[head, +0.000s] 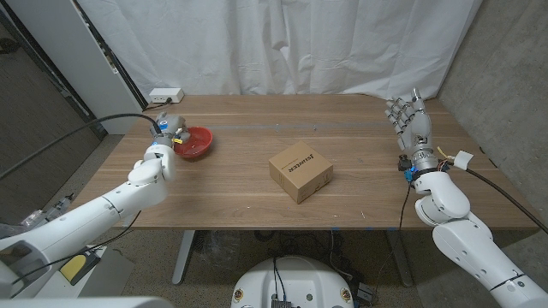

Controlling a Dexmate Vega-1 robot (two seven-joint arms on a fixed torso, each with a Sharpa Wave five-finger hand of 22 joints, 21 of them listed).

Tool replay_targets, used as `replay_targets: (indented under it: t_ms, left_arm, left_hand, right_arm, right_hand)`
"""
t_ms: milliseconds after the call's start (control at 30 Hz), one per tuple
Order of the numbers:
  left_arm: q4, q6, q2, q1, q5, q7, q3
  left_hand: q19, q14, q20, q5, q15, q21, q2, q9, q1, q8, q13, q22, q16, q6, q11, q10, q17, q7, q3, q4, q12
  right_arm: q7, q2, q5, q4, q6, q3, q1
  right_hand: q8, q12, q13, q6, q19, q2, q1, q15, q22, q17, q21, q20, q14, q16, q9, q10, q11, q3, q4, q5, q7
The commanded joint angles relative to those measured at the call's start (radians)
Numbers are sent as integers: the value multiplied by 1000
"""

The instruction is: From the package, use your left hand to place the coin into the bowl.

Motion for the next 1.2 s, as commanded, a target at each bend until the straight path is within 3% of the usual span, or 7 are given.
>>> replay_targets:
  t_ms: [33, 433, 600, 733, 933, 1200]
  left_arm:
    - [2, 13, 3, 5, -23, 1, 13]
    - [-6, -5, 10, 25, -55, 38, -10]
    - [-7, -7, 22, 18, -56, 12, 2]
    - [-18, -3, 25, 26, -72, 6, -6]
    - [-33, 2, 39, 40, -87, 6, -20]
    - [-35, 7, 46, 46, -98, 0, -20]
  left_hand:
    - [7, -2, -26, 2, -122, 1, -7, 67, 6, 122, 1, 2, -4, 28, 2, -12, 1, -23, 7, -3, -3]
    - [7, -7, -19, 0, -122, -1, -9, 42, 10, 95, 1, 2, -6, -19, 2, -25, -2, -37, 15, -9, -6]
    - [7, -13, -11, -1, -124, -1, -21, 32, 9, 89, 2, 2, -8, -26, -5, -36, -3, -36, 14, -14, -9]
    - [2, -43, 8, 0, -113, -3, -25, 14, 16, 55, 2, 3, -14, -90, 6, -82, -4, -26, 21, -22, -17]
    - [-6, -60, 19, -1, -105, -5, -33, 4, 10, 24, 2, 3, -15, -147, 9, -109, -5, -15, 18, -22, -16]
    - [-12, -83, 33, 1, -83, -5, -36, -15, -2, -44, 2, 4, -14, -260, 16, -152, -5, -11, 19, -19, -14]
  right_arm:
    - [-9, -5, 1, -13, -16, 0, -2]
    - [-8, -2, 8, -14, -17, 0, -7]
    - [-14, -3, -3, -20, -19, -3, -11]
    - [-16, -3, 0, -24, -23, -4, -15]
    - [-18, -2, -5, -29, -22, -6, -16]
    - [-19, -5, -11, -31, -25, -9, -16]
  right_hand:
    - [1, -1, 4, 10, 11, 0, 10, 1, 2, 3, 3, -14, 7, 0, 3, 10, -3, 5, -6, -1, -1]
    - [1, -1, 4, 10, 11, 1, 12, 0, 2, 3, 2, -14, 7, 0, 3, 10, -4, 6, -7, -2, -2]
    - [1, 0, 4, 9, 10, 2, 13, 1, 2, 3, 2, -14, 7, 0, 3, 11, -4, 6, -7, -2, -1]
    - [1, 0, 4, 9, 10, 2, 14, 1, 2, 3, 2, -13, 7, 0, 3, 12, -3, 7, -7, -2, -2]
    - [1, 0, 4, 9, 10, 3, 16, 2, 2, 3, 2, -12, 8, 0, 3, 12, -4, 8, -8, -2, -2]
    - [1, 0, 4, 9, 10, 5, 18, 2, 2, 3, 2, -11, 7, 0, 3, 12, -4, 9, -9, -2, -3]
